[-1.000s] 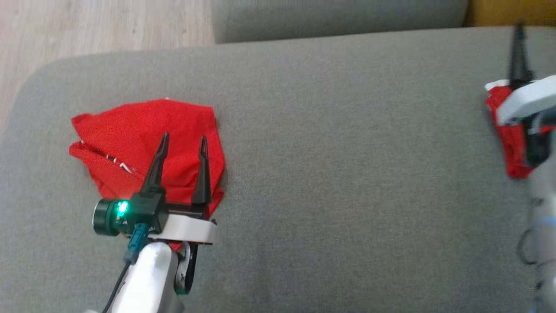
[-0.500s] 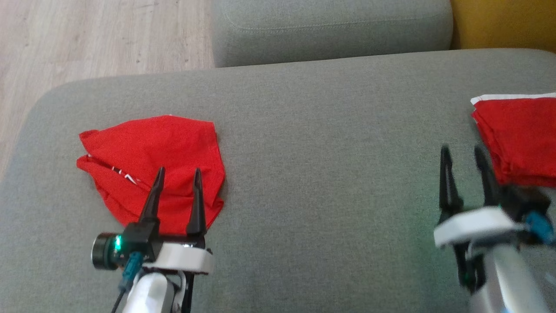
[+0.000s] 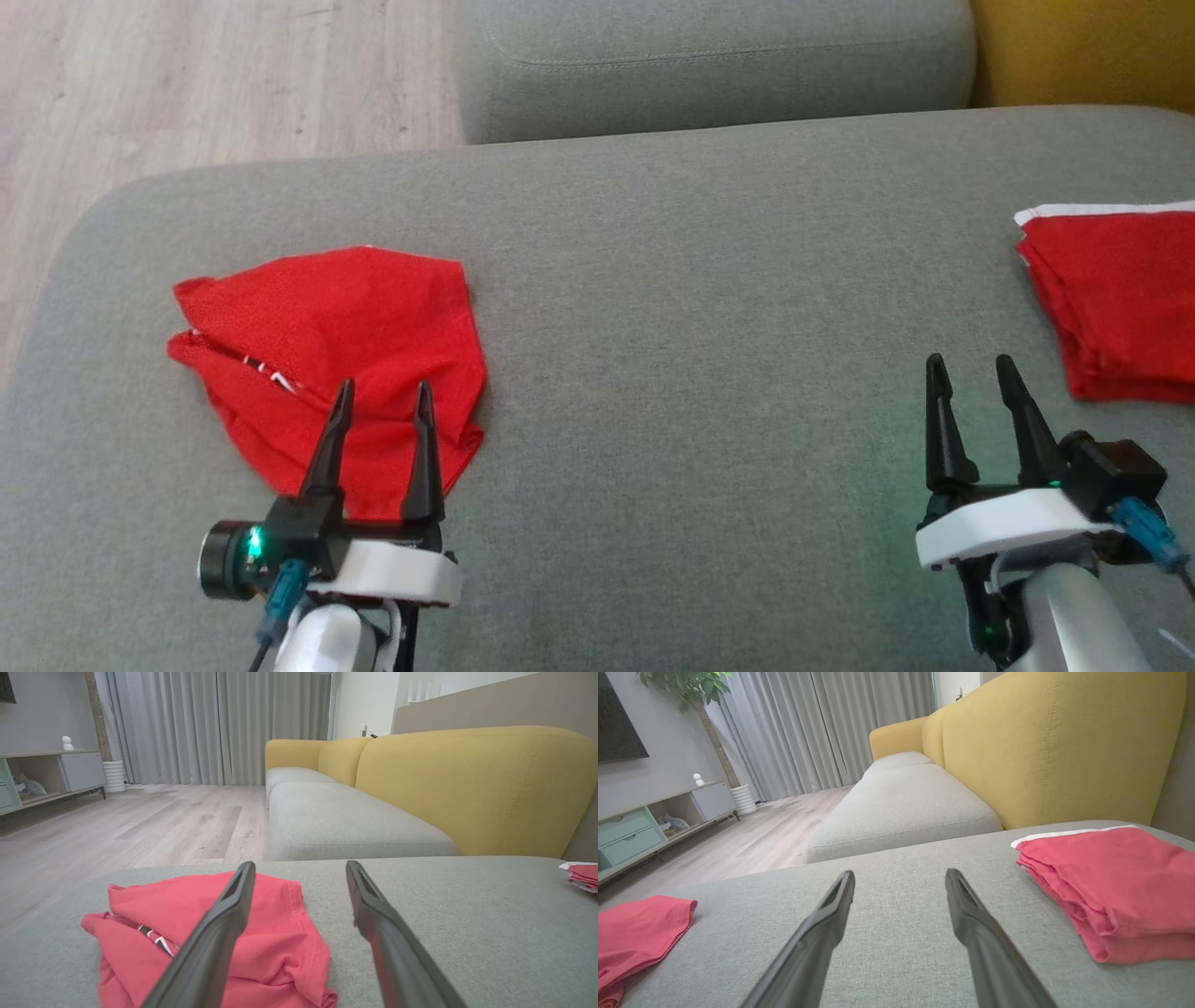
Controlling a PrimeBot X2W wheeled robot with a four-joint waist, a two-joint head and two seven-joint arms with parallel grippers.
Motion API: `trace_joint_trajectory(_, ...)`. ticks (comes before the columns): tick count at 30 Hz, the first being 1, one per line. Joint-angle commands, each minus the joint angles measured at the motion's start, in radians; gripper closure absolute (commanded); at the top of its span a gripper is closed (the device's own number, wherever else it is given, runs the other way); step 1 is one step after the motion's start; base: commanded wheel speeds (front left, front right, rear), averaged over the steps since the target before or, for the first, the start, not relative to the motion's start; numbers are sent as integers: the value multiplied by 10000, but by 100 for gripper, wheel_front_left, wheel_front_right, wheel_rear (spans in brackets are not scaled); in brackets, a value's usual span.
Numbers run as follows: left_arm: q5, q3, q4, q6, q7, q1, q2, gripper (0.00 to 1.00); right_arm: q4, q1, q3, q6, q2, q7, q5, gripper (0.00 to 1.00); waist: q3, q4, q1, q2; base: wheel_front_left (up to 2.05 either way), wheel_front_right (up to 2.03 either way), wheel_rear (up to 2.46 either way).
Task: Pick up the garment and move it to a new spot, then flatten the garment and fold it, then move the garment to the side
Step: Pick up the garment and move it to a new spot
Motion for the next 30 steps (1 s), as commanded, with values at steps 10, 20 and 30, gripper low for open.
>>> trace_joint_trajectory(10,58,193,-207,18,-53,-439,32,0,-507,50,941,-19,-25,-135,127,0,-179,1349,0,0,0,0,0)
trace_joint_trajectory(20,142,195,-18,-44,-53,-239,32,0,-446,476,1744,-19,-24,-136,454,0,-566,3070,0,0,0,0,0)
trace_joint_trajectory(30,292,137,147,-193,-53,-109,32,0,-345,583,2277,-19,-24,-137,738,0,-775,4323,0,0,0,0,0)
